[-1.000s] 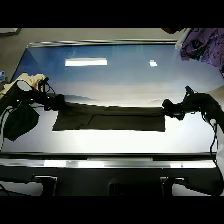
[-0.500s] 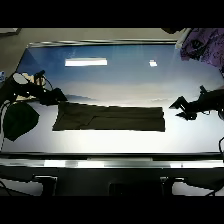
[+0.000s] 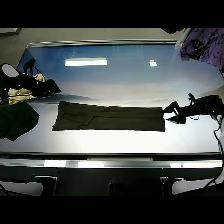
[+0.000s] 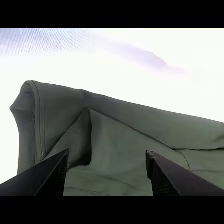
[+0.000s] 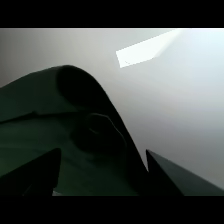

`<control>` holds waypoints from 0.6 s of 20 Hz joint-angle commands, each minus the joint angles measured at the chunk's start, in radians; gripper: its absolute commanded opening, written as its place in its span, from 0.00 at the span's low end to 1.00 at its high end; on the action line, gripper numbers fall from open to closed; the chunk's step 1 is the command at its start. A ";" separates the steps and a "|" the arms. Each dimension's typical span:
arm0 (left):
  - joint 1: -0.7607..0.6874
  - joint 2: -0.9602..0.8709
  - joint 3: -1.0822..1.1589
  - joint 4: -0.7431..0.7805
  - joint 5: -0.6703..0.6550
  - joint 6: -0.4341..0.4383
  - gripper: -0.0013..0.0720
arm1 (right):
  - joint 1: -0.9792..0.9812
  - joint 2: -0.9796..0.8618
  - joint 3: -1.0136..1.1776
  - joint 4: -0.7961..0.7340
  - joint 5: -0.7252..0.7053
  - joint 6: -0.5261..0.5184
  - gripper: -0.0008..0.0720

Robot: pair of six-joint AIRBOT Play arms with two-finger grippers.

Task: Fold the clothes and pants, and hang the long-sleeved shirts on hangers.

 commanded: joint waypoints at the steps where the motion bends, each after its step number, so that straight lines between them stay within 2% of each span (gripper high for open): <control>1: 0.000 0.006 0.007 0.005 0.001 -0.002 0.78 | 0.087 -0.052 0.001 0.022 0.037 -0.008 0.82; 5: -0.002 0.005 0.007 0.001 0.001 -0.002 0.77 | 0.169 -0.053 0.007 0.005 0.076 -0.002 0.16; 6: -0.007 0.005 0.006 -0.002 0.001 -0.002 0.75 | 0.168 -0.035 0.018 0.003 0.077 0.003 0.05; 7: -0.019 0.003 0.006 -0.005 0.001 -0.002 0.60 | 0.166 -0.008 0.034 -0.014 0.077 0.024 0.05; 8: -0.039 0.002 0.006 -0.008 0.001 -0.001 0.29 | 0.162 0.027 0.060 -0.056 0.071 0.068 0.05; 9: -0.065 -0.001 0.005 -0.008 0.005 0.000 0.05 | 0.162 0.063 0.093 -0.100 0.055 0.117 0.05; 12: -0.187 -0.019 -0.027 -0.047 0.078 -0.022 0.04 | 0.162 0.147 0.226 -0.230 -0.045 0.208 0.05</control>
